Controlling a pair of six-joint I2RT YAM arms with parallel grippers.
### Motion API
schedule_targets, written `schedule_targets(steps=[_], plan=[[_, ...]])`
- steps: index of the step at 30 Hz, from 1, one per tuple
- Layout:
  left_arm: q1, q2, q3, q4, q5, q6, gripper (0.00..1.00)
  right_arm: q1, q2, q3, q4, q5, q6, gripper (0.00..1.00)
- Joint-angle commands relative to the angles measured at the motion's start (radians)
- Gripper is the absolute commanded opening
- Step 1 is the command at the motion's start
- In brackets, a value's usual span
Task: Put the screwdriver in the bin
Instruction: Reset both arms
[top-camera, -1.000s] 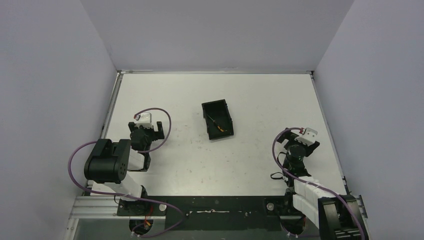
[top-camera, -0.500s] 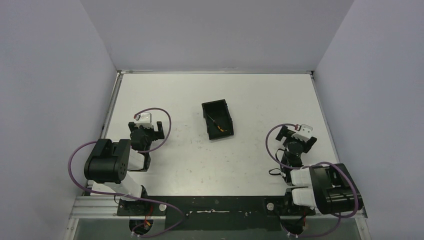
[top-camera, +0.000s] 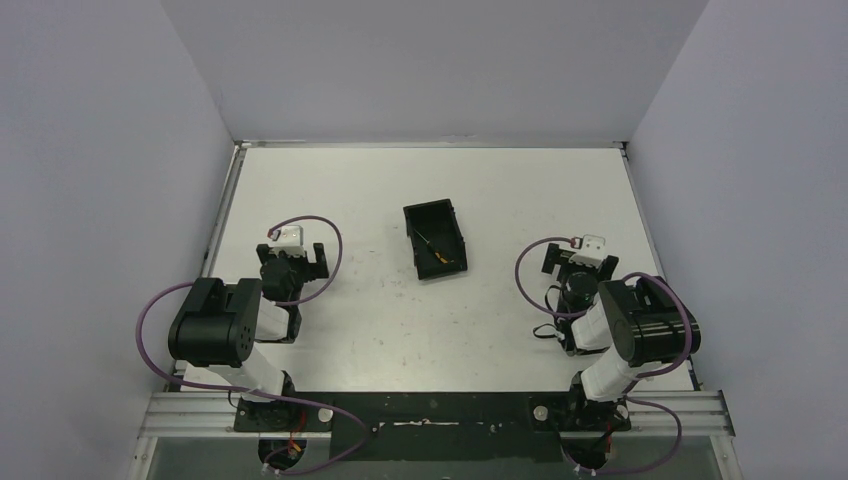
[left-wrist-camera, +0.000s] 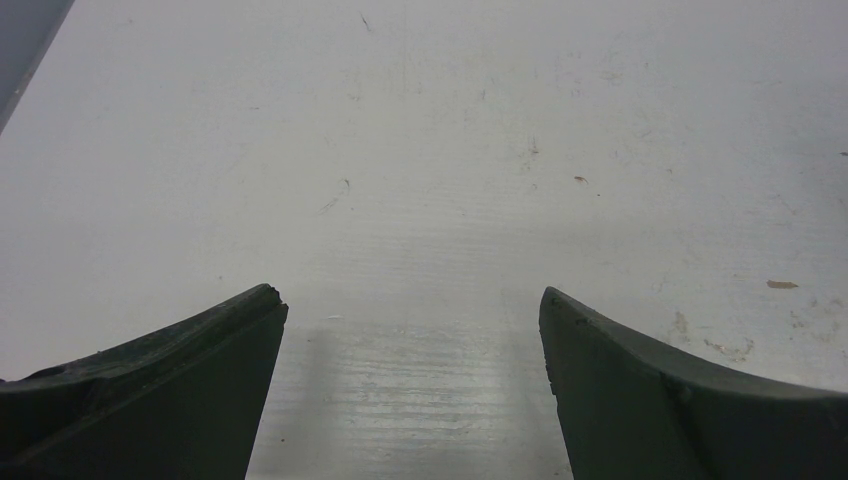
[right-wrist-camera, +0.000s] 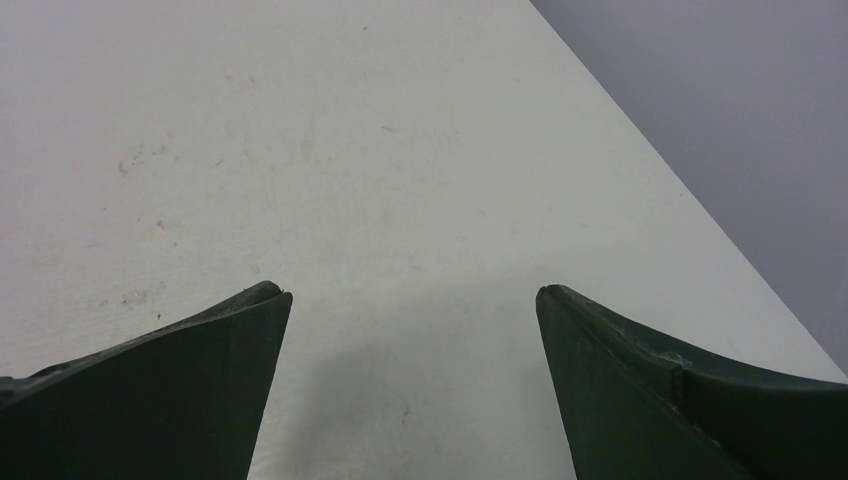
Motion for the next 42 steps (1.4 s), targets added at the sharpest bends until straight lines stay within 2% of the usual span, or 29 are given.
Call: schedule_targets(steps=[1,42], plan=[[-0.004,-0.005,0.023,0.060,-0.004,-0.002,0.97,0.002,-0.009,0.036,0.041,-0.041,-0.023,1.00],[-0.004,-0.005,0.023,0.059,-0.004,-0.001,0.97,0.007,-0.008,0.074,-0.034,-0.046,-0.027,1.00]])
